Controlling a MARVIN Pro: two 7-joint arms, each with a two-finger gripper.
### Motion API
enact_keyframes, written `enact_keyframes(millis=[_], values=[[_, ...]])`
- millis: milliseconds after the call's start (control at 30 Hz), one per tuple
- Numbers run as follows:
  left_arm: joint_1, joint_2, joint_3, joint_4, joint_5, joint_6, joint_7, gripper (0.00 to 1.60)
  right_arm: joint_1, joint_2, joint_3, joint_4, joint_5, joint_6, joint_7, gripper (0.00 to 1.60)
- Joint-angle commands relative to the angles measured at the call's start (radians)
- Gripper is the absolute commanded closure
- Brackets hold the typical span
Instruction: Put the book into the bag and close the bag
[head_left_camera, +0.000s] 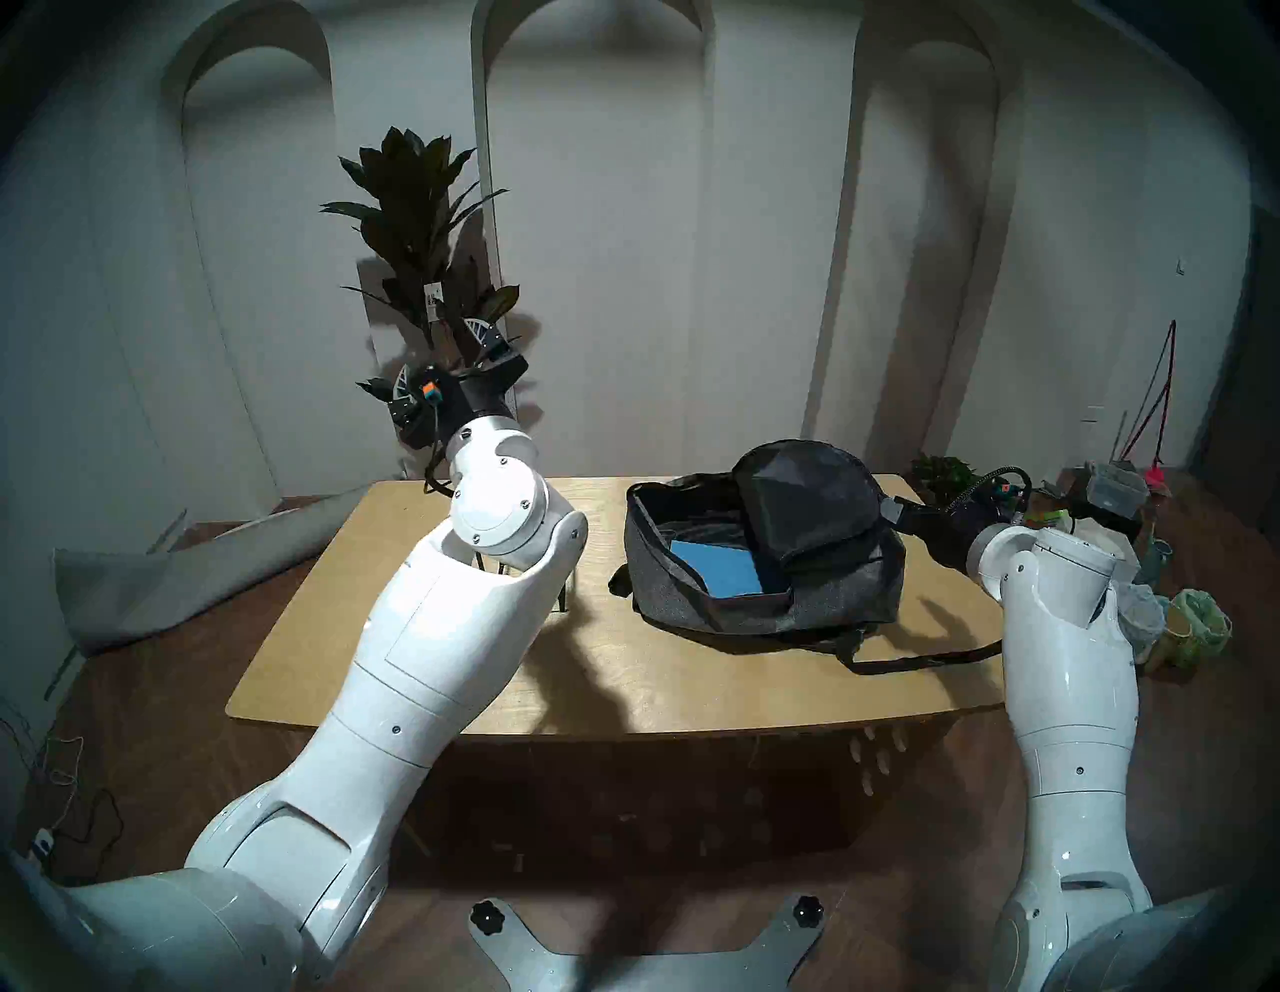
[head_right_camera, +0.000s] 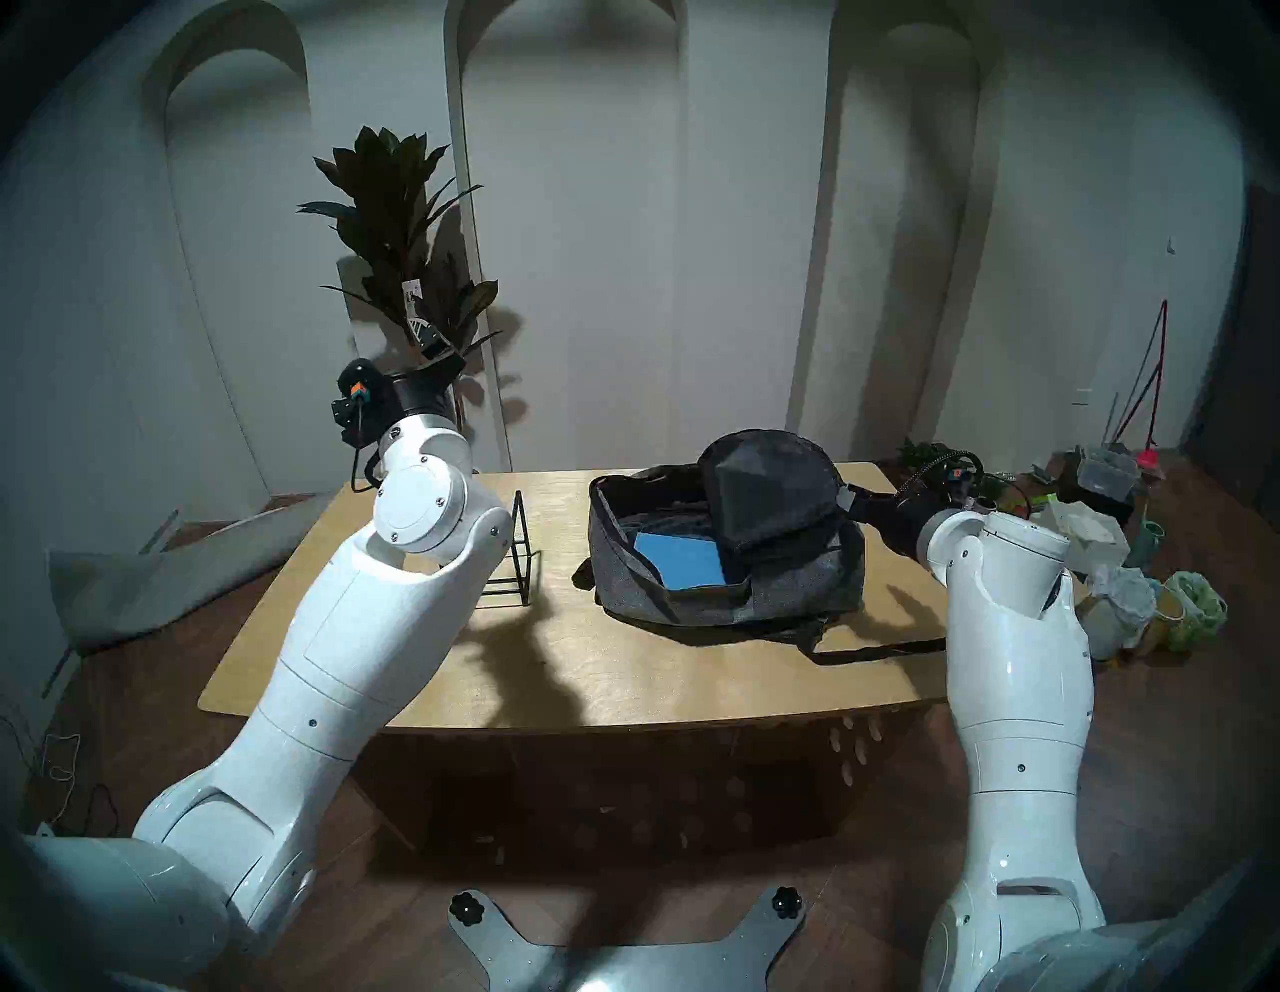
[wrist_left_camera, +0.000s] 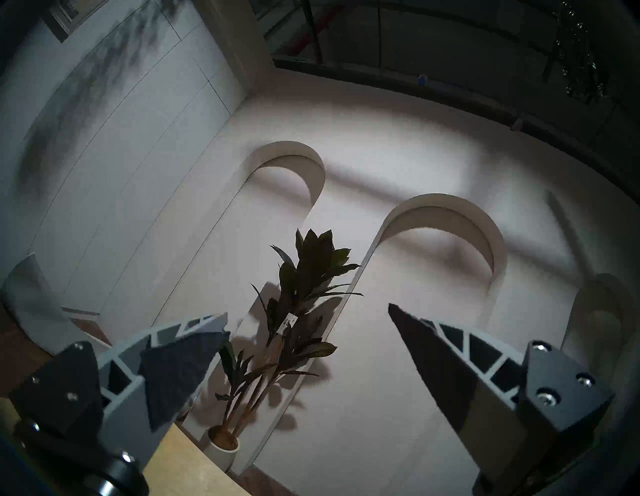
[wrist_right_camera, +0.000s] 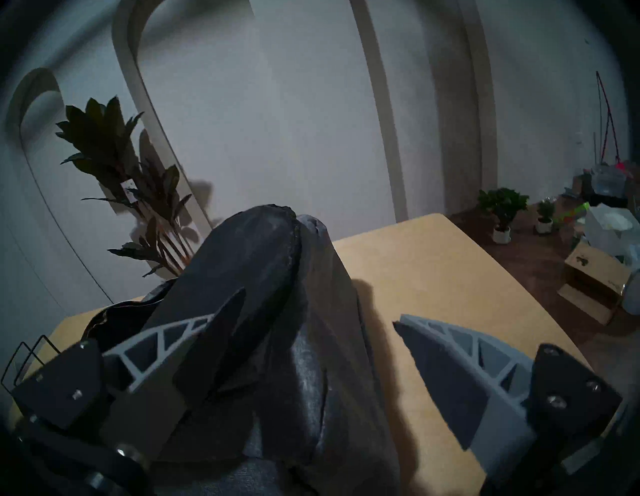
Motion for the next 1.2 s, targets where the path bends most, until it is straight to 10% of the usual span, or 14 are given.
enact_keyframes(millis=[0,533,1167], values=[[0.047,0.069,-0.016,-0.114,-0.045,0.056,-0.043,0.00,0.094,-0.054,0.015,-0.039,0.025,0.120,-0.076,0.00],[0.132,0.164,-0.064,-0.287,-0.211,0.235,-0.098,0.00,0.201,-0.161,0.034,-0.011,0.093,0.145,-0.266,0.00],[0.143,0.188,-0.085,-0.304,-0.273,0.295,-0.112,0.00,0.235,-0.177,-0.017,0.057,0.228,0.145,-0.410,0.00]])
